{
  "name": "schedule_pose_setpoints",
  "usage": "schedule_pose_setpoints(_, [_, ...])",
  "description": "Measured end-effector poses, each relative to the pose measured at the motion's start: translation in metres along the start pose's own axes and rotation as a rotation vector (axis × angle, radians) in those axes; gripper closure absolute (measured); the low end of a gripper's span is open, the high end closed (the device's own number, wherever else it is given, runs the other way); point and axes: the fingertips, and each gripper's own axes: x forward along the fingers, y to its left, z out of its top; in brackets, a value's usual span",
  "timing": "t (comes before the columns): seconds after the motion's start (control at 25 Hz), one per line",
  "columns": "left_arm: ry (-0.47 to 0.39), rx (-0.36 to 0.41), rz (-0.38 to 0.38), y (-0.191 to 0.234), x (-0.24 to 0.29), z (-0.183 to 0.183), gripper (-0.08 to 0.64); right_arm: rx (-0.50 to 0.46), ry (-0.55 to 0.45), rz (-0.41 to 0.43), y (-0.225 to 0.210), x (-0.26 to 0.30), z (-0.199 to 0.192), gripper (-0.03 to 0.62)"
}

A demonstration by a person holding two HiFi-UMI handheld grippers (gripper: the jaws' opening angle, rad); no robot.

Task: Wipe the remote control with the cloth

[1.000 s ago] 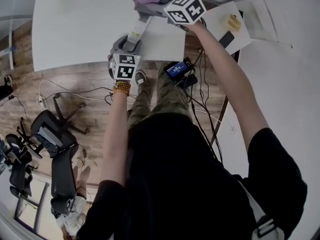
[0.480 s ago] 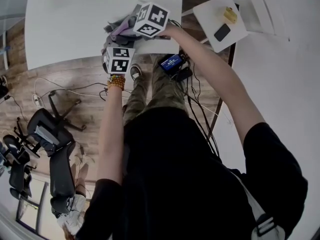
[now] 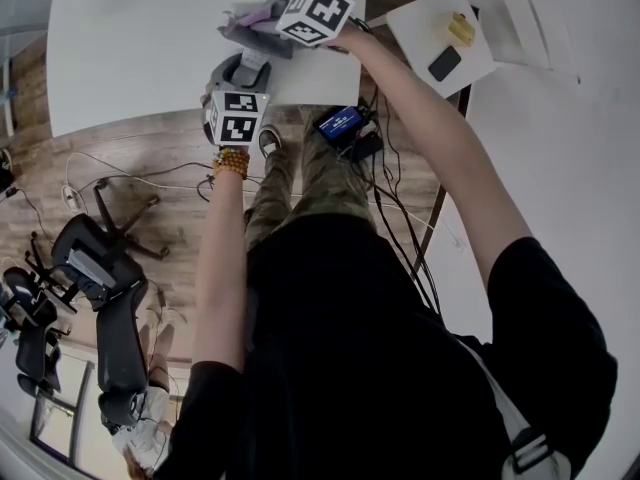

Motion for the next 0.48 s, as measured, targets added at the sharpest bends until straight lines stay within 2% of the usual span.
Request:
schedule_pose_setpoints(0.2, [-0.003,0.001,-0.001,-0.001,0.001,0.0,0.331,0.026,-0.05,-0.092,-0.027,-0.012,-0.004,0.535])
schedule_pose_setpoints(0.24, [-0.004,0.002,-0.003,-0.001,0.0,0.0,0.331,0.037,-0.054,-0.126,-0.037,-0.015,-0.006,0.535])
schedule_pose_setpoints(0.32, [-0.007,0.011,-0.004,-0.001,0.0,0.002,0.331,0.053,-0.066,-0.246,-0.064,-0.031,-0.007,0.535])
schedule_pose_setpoints(0.4, [-0.008,0.011,0.003,0.0,0.002,0.002,0.331,0.068,-0.121,-0.362,-0.085,-0.054,0.002,0.535])
schedule_pose_setpoints(0.44, [-0.006,0.009,0.005,0.0,0.003,0.001,0.331,0.077,-0.164,-0.381,-0.087,-0.064,0.011,0.537])
schedule_pose_setpoints(0.48, [-0.005,0.009,0.006,0.0,0.003,0.0,0.331,0.08,-0.207,-0.363,-0.08,-0.07,0.022,0.537])
